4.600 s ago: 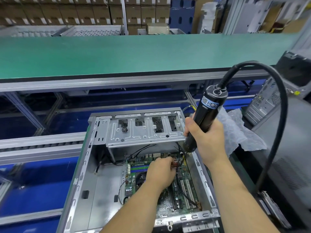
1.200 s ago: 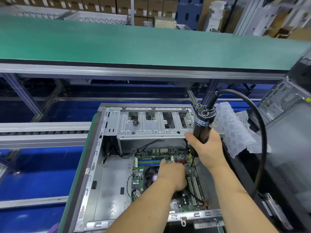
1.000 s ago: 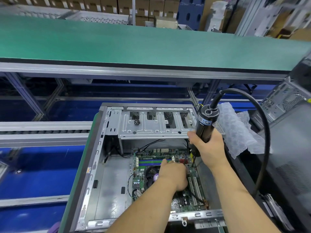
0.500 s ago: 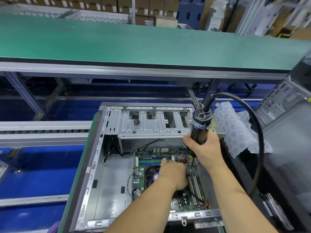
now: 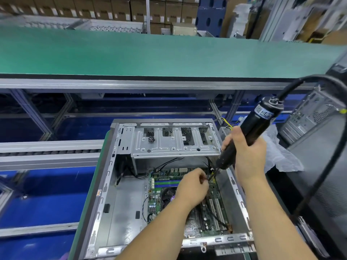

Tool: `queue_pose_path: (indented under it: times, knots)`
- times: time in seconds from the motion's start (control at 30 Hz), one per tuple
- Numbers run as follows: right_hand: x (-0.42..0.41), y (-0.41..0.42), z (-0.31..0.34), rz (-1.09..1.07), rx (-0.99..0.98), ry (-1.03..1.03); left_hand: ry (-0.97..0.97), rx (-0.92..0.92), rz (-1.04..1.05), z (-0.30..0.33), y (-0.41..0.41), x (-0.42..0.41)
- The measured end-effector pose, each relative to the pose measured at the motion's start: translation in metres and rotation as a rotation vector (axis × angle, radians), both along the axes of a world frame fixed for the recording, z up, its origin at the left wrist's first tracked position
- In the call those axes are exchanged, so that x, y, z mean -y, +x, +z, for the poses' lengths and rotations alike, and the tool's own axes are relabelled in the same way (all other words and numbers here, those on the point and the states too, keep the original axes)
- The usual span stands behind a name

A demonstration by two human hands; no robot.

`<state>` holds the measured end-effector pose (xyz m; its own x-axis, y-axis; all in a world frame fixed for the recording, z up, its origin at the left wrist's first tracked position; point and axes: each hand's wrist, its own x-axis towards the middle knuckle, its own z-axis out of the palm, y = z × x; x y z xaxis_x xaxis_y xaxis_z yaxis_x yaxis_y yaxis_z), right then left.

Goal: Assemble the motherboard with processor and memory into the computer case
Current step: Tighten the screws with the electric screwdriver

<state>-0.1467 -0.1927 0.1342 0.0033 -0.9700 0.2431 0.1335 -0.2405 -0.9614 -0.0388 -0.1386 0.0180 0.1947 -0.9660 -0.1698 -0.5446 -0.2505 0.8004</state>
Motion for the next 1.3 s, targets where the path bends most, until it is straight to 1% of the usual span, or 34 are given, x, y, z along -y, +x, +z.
queue_pose_path:
  times: [0.03,0.07,0.13,0.23,0.27,0.3,0.33,0.4,0.47,0.6,0.77,0.93,1.0,1.03,1.1,1.2,1.23,1.3]
  knots:
    - [0.001,-0.001,0.002,-0.005,0.05,0.028,-0.031,-0.104,0.052,0.003,0.001,-0.001]
    - [0.002,-0.002,0.004,-0.011,0.101,0.05,-0.063,-0.158,0.085,0.006,0.003,-0.001]
    - [0.002,-0.004,0.004,-0.027,0.183,0.068,-0.134,-0.12,0.125,0.012,0.008,-0.001]
    - [-0.001,-0.009,0.004,-0.012,0.253,0.085,-0.337,-0.059,0.267,0.033,0.024,0.001]
    - [-0.001,-0.01,0.004,0.004,0.255,0.086,-0.418,0.013,0.331,0.041,0.035,0.004]
    - [-0.002,-0.011,0.004,0.013,0.247,0.083,-0.471,0.134,0.391,0.048,0.05,0.007]
    - [-0.003,-0.012,0.004,0.016,0.241,0.076,-0.48,0.266,0.434,0.052,0.068,0.01]
    - [-0.006,-0.012,0.004,0.024,0.242,0.064,-0.37,0.457,0.474,0.059,0.103,0.014]
    - [-0.007,-0.01,0.004,0.042,0.247,0.063,-0.231,0.543,0.468,0.057,0.126,0.017]
    - [-0.007,-0.007,0.005,0.067,0.235,0.073,-0.124,0.542,0.453,0.058,0.141,0.025]
    - [-0.009,-0.006,0.005,0.088,0.245,0.098,0.031,0.524,0.342,0.069,0.156,0.041]
    - [-0.012,-0.004,0.009,0.091,0.238,0.108,0.027,0.488,0.357,0.071,0.159,0.04]
    - [-0.013,-0.003,0.015,0.083,0.245,0.109,-0.012,0.51,0.38,0.072,0.154,0.035]
    - [-0.014,-0.004,0.021,0.082,0.258,0.101,-0.054,0.549,0.404,0.074,0.151,0.032]
    - [-0.018,-0.004,0.038,0.083,0.275,0.052,-0.203,0.607,0.426,0.078,0.142,0.026]
    - [-0.022,-0.011,0.073,0.071,0.321,-0.06,-0.462,0.488,0.312,0.084,0.122,0.022]
    - [-0.023,-0.016,0.085,0.054,0.33,-0.087,-0.51,0.447,0.267,0.085,0.114,0.02]
    - [-0.023,-0.033,0.109,-0.011,0.307,-0.109,-0.541,0.397,0.21,0.084,0.101,0.015]
